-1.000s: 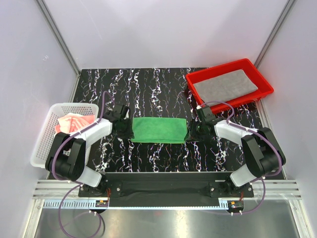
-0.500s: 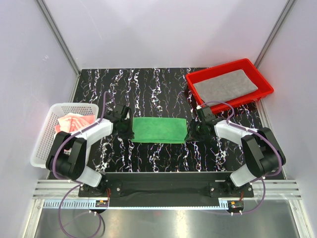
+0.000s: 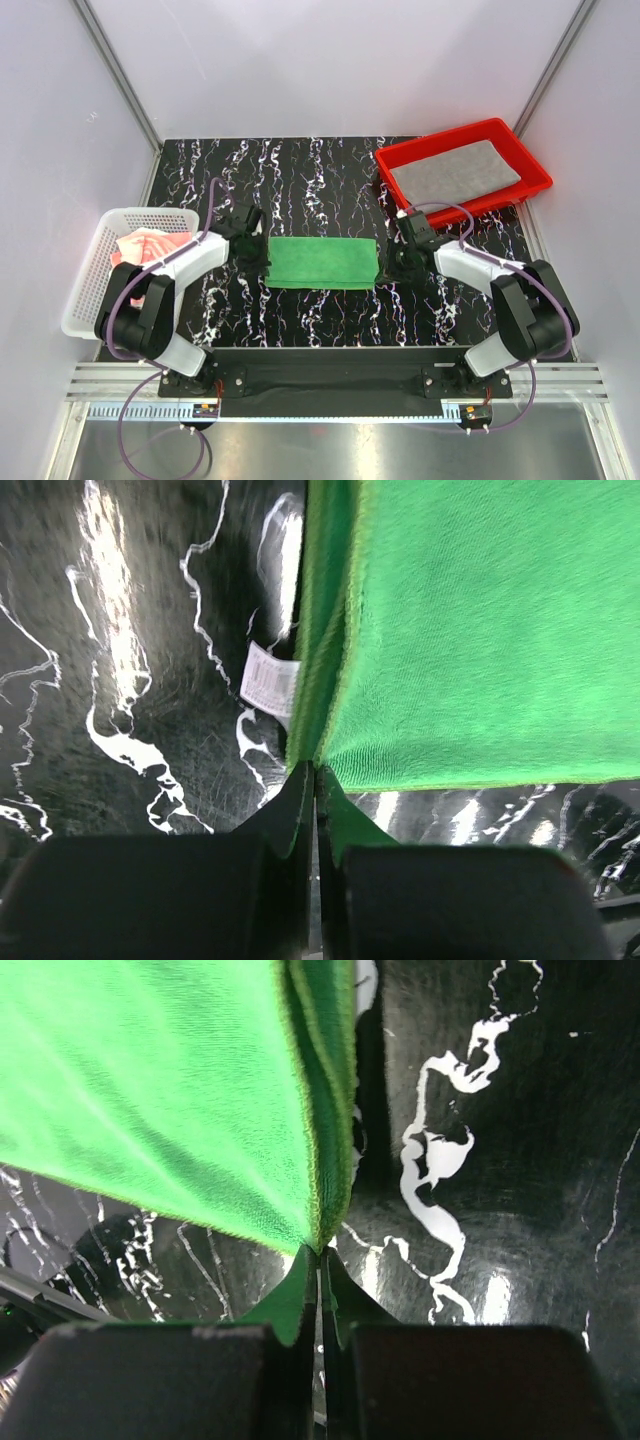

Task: Fold and stack the towels
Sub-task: Fold the towel, then neatly place the folded towel into the bin

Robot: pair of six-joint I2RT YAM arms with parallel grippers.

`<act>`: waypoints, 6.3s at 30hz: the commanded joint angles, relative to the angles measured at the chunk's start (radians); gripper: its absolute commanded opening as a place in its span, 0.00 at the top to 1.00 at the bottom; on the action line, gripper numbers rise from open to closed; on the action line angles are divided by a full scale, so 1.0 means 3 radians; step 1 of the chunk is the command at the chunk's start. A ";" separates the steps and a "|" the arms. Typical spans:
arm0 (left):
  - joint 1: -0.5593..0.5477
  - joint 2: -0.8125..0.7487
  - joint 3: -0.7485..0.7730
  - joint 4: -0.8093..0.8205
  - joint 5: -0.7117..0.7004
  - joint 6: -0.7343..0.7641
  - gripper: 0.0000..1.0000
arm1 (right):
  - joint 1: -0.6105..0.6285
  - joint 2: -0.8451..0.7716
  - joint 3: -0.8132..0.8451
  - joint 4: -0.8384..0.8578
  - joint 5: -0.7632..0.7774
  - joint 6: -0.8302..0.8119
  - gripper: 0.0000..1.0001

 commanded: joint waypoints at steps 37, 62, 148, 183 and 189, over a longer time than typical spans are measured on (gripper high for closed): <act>-0.0025 -0.0118 -0.0202 -0.0226 -0.0219 0.0088 0.68 | 0.0016 -0.0598 -0.0631 0.0433 -0.0321 0.0158 0.78; 0.0328 0.0971 0.0832 0.0039 -0.0117 0.0175 0.64 | -0.0143 0.0879 0.0852 0.0611 0.0246 -0.0645 0.78; 0.0369 -0.0834 0.0949 -0.0544 -0.0378 0.0952 0.53 | -0.1078 0.1609 0.3909 -0.2048 0.0829 -0.2251 1.00; 0.0364 -0.0568 0.1195 -0.0656 -0.0234 0.0901 0.48 | -0.2055 0.3590 0.6546 -0.1358 0.1504 -0.3192 0.01; 0.0369 -0.0635 0.1200 -0.0528 -0.0377 0.0804 0.48 | -0.1943 0.2491 0.5140 -0.0949 0.1397 -0.2686 0.00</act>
